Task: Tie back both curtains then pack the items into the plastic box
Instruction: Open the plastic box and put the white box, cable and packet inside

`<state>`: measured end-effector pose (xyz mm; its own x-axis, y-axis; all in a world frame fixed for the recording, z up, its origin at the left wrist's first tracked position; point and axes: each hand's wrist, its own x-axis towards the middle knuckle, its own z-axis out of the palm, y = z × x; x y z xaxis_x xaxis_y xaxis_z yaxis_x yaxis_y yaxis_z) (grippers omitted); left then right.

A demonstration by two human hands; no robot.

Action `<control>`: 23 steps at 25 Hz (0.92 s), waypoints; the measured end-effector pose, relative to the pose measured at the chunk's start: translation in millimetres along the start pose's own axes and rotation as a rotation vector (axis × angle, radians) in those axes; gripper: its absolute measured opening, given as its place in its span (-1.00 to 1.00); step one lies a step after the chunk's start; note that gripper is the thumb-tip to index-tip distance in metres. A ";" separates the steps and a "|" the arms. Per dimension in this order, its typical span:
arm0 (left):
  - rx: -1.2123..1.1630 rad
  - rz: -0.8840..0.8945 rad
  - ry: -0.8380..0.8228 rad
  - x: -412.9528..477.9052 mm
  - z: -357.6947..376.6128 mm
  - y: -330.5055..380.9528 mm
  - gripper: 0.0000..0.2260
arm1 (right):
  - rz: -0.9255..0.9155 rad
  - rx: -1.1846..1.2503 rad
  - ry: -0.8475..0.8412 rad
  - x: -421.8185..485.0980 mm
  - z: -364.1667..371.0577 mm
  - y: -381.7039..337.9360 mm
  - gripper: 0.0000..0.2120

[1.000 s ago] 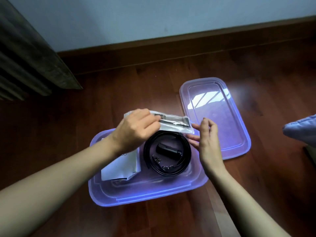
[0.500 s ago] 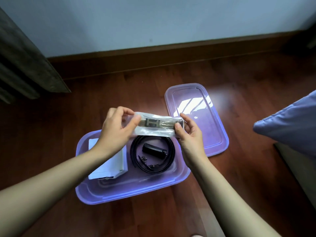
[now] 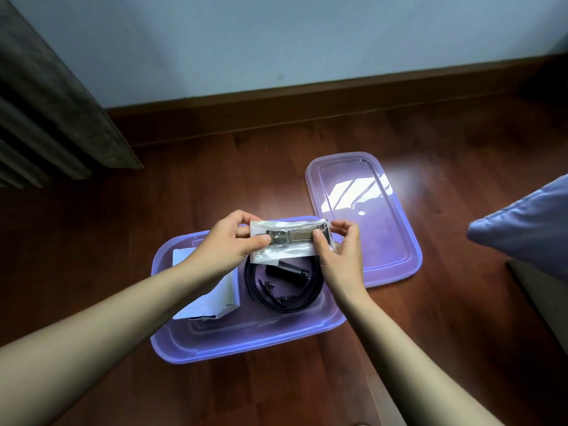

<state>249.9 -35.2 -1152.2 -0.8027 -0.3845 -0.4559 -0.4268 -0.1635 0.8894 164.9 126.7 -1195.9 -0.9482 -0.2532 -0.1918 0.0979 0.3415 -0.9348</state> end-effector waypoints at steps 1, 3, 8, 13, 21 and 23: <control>0.049 -0.013 0.001 3.7 -1.5 -6.1 -0.83 | -0.062 -0.112 0.027 -1.2 -0.4 2.1 -0.82; 0.176 -0.036 0.027 12.1 -5.3 -18.4 -0.83 | -0.208 -0.272 0.024 -3.9 2.0 8.6 -0.88; 0.728 0.156 0.079 34.7 -4.9 -43.2 -0.76 | -0.265 -0.554 -0.193 -9.8 15.5 30.4 -0.74; 1.258 0.240 0.003 39.3 -0.1 -49.9 -0.76 | -0.268 -0.700 -0.348 -6.3 16.8 46.8 -0.58; 1.681 0.651 -0.062 40.2 9.4 -70.4 -0.66 | -0.499 -0.715 -0.153 -1.8 14.0 40.1 -0.62; 1.693 0.650 -0.055 41.1 6.6 -70.6 -0.62 | -0.548 -0.649 -0.064 4.0 10.4 31.4 -0.68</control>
<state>244.4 -33.5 -1234.0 -0.9924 0.0297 -0.1197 0.0380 0.9970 -0.0678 167.4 127.1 -1229.1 -0.7902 -0.5781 0.2034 -0.5814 0.6021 -0.5472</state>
